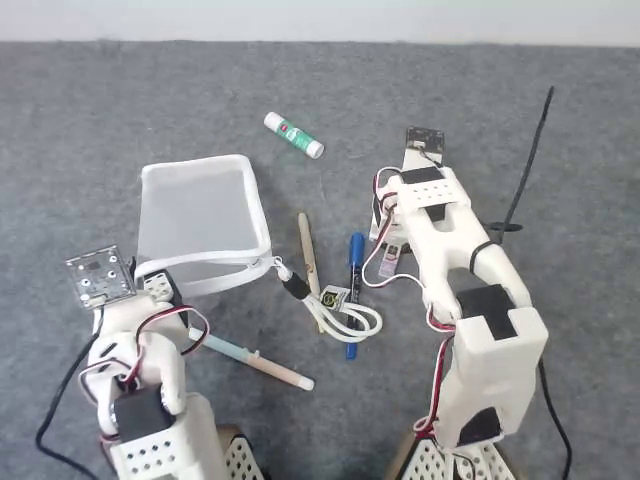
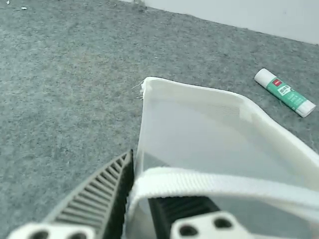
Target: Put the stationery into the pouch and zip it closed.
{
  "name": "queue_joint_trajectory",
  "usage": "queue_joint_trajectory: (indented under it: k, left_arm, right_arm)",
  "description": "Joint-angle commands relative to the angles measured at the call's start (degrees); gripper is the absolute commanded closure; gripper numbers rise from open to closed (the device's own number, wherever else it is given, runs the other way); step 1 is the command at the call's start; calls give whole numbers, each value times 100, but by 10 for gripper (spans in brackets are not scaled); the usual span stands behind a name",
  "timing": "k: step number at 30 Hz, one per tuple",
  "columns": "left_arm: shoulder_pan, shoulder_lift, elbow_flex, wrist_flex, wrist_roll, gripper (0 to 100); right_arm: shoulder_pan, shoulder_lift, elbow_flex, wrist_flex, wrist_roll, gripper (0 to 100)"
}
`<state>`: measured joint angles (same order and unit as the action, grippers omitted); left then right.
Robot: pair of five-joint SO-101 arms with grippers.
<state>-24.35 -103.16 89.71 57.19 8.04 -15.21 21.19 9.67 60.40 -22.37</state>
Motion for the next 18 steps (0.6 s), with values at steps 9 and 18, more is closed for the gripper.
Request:
queue_joint_trajectory:
  k: [9,18]
  left_arm:
    - [-35,-70,-303,-176,79,990]
    - [-18,-70,-277,-185,79,990]
  right_arm:
    - [4,-963,-316,884,-18,993]
    - [-31,-1692,-281,1631,-26,993]
